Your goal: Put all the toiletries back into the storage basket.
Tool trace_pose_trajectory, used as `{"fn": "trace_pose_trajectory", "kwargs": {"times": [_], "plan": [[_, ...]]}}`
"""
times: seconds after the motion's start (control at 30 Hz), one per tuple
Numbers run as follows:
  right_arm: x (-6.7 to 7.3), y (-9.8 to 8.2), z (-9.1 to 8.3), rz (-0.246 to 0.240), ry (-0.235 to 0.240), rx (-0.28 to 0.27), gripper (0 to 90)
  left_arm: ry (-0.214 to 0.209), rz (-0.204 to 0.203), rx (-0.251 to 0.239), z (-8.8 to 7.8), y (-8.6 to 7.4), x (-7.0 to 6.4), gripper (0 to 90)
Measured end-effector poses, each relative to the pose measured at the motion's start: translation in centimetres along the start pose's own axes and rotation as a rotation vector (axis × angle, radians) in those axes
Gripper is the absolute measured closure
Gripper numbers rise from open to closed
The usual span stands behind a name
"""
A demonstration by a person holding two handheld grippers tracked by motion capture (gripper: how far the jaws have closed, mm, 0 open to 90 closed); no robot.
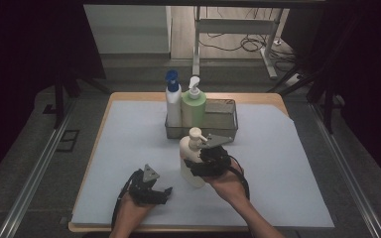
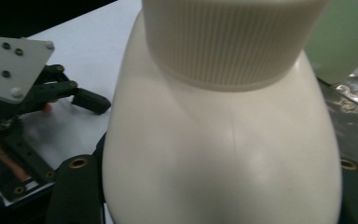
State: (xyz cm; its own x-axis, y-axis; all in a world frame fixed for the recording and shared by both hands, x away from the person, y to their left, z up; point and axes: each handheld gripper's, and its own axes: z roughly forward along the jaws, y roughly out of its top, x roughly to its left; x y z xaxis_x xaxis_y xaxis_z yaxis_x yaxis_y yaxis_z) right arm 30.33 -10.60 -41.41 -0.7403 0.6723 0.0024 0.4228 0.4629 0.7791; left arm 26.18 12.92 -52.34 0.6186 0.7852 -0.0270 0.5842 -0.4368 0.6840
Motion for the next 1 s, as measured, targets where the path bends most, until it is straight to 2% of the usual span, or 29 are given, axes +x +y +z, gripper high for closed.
{"fn": "trace_pose_trajectory", "kwargs": {"times": [0.33,0.5,0.63,1.0], "plan": [[-0.3,0.4,-0.7,-0.004,0.017,0.034,36.4,-0.001,0.0,0.001,0.0,0.0,0.0,12.1],[-0.7,0.6,-1.4,-0.005,0.003,0.039,36.6,-0.001,0.0,0.001,0.0,0.0,0.0,12.1],[-1.3,0.8,-2.0,0.004,0.001,0.049,36.6,-0.001,0.0,0.002,0.0,0.0,0.0,12.1],[-3.9,1.8,-4.0,0.047,-0.007,0.049,36.7,-0.002,0.0,0.002,0.0,0.0,0.0,12.1]]}}
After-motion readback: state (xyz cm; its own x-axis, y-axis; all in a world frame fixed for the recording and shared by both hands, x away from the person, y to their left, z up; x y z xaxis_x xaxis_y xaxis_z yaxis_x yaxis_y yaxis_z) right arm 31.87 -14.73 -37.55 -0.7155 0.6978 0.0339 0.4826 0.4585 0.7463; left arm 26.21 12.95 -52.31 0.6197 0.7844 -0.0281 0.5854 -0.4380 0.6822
